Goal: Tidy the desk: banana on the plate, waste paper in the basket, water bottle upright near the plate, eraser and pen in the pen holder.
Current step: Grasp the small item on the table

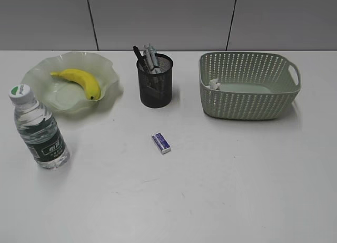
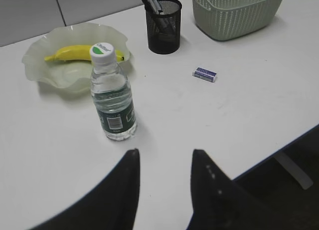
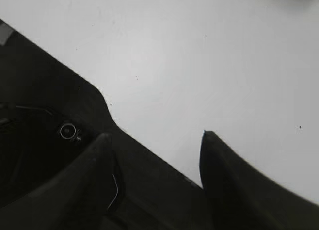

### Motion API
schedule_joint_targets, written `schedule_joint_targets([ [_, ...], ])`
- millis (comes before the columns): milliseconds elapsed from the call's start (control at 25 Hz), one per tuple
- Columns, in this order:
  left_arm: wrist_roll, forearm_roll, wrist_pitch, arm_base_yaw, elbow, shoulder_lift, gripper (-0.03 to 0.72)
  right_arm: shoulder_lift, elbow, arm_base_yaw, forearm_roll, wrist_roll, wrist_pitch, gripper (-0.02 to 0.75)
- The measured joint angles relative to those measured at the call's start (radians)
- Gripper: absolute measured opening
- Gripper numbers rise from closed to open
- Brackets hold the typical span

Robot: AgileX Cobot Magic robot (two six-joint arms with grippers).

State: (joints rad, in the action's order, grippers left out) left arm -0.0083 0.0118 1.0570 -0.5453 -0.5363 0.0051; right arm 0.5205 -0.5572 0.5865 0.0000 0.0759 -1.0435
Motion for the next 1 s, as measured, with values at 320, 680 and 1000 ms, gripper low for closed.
schedule_joint_targets([
  [320,0.008,-0.050,-0.099,0.000,-0.036,0.232,0.260,-0.400,0.046,0.000,-0.010,-0.003,0.002,0.446],
  [680,0.089,-0.274,-0.401,-0.004,-0.261,0.980,0.259,-0.527,0.048,0.000,-0.014,-0.003,0.002,0.446],
  [1000,-0.089,-0.305,-0.375,-0.116,-0.688,1.589,0.259,-0.527,0.048,0.000,-0.016,-0.004,0.002,0.446],
])
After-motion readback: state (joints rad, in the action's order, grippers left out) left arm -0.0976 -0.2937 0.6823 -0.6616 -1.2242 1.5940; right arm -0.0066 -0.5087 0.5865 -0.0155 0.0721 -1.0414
